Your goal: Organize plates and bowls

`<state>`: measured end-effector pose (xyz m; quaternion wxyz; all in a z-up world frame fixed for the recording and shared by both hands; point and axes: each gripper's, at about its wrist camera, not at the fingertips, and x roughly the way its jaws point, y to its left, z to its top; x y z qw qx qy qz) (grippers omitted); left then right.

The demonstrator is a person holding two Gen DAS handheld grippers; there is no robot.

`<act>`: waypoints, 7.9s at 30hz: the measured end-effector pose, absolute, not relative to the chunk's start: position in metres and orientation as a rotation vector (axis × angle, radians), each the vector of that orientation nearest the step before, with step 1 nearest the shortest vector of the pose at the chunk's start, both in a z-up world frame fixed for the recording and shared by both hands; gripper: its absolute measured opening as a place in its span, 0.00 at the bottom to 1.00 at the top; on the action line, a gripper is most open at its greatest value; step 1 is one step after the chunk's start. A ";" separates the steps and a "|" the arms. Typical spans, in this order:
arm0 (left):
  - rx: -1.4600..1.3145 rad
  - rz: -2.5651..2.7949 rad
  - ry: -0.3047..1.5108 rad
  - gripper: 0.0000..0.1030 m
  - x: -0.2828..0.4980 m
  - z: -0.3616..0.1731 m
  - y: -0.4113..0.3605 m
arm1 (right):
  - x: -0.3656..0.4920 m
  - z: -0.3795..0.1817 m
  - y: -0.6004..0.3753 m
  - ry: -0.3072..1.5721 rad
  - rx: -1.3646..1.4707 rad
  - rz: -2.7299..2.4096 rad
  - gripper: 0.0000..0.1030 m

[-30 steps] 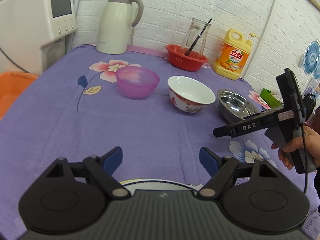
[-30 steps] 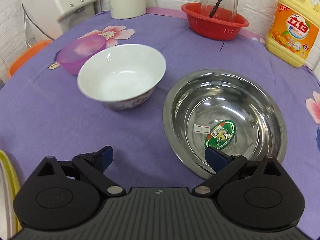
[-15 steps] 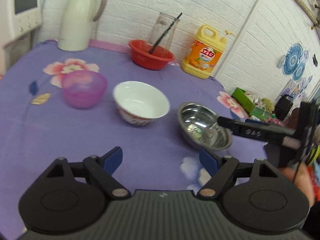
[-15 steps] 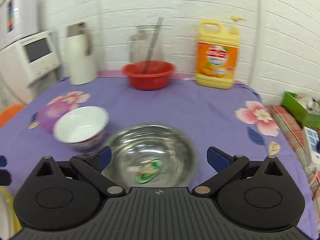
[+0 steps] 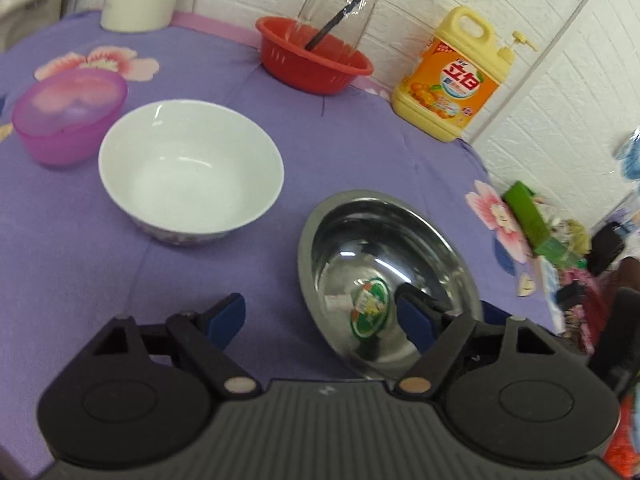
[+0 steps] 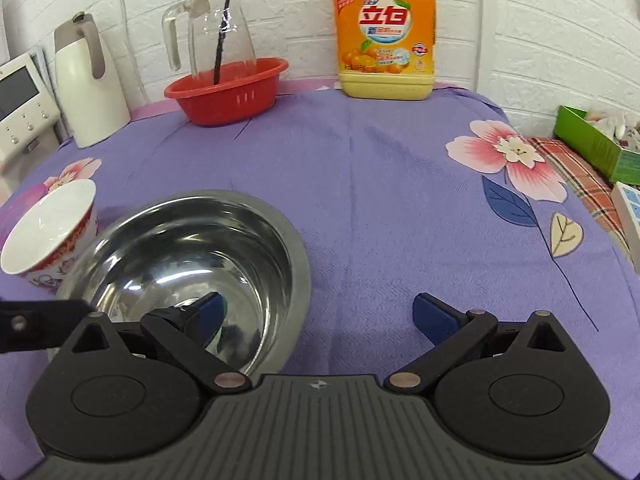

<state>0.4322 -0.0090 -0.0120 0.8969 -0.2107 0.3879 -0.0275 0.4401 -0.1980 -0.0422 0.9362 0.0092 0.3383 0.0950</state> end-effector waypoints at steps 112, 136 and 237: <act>-0.285 -0.237 0.731 0.72 0.245 -0.008 -0.033 | 0.186 -0.041 -0.195 0.571 0.151 0.180 1.00; -0.322 -0.203 0.637 0.73 0.244 0.030 0.029 | 0.203 -0.012 -0.199 0.551 0.184 0.177 1.00; -0.600 -0.218 0.758 0.38 0.281 0.035 0.016 | 0.283 0.033 -0.102 0.691 -0.337 0.585 0.99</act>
